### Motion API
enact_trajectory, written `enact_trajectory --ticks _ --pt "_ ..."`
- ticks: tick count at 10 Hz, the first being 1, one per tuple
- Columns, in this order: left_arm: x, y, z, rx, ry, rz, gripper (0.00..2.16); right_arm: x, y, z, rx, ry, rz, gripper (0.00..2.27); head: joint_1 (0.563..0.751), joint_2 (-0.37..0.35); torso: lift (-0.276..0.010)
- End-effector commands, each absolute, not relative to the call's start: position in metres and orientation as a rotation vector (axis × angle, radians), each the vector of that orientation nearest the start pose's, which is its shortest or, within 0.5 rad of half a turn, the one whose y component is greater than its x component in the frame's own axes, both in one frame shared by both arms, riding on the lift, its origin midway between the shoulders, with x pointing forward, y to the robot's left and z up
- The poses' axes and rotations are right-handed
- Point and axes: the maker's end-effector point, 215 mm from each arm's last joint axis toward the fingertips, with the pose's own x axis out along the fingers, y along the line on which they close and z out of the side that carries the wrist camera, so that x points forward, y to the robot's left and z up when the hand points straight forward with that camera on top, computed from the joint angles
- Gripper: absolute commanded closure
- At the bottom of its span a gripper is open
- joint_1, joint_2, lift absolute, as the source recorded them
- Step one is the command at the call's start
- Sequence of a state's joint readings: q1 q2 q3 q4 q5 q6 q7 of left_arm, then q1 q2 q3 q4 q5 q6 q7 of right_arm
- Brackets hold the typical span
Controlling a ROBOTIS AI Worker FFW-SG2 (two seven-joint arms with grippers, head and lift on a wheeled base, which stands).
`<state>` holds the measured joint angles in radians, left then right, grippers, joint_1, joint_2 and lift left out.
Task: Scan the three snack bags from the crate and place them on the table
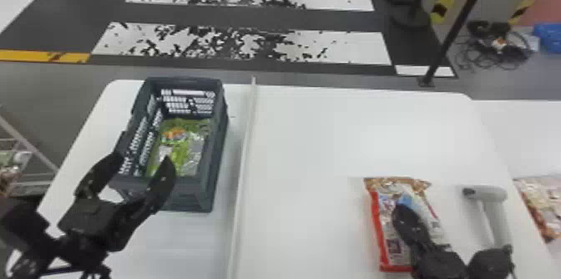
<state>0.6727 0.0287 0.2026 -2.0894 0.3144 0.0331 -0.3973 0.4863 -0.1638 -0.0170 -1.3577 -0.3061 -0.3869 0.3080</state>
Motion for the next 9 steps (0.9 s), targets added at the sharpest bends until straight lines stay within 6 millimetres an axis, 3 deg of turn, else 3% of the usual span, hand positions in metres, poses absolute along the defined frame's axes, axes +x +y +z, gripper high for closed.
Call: enact_trajectory --ticks 1,4,6,9 --pt "0.381 0.254 -0.369 -0.205 0.116 -0.224 0.08 0.352 -0.271 -0.525 0.151 0.229 0.169 2.17 0.695 -0.016 -0.037" --pt "0.381 0.254 -0.372 -0.208 0.122 -0.224 0.08 0.374 -0.317 -0.526 0.141 0.244 0.097 2.17 0.695 -0.062 -0.037" --pt "0.382 0.255 -0.373 -0.207 0.121 -0.222 0.08 0.383 -0.325 -0.541 0.139 0.264 0.083 2.17 0.695 -0.092 -0.037" --pt "0.387 0.257 -0.377 -0.21 0.124 -0.218 0.08 0.383 -0.317 -0.553 0.145 0.277 0.088 2.17 0.695 -0.097 -0.037"
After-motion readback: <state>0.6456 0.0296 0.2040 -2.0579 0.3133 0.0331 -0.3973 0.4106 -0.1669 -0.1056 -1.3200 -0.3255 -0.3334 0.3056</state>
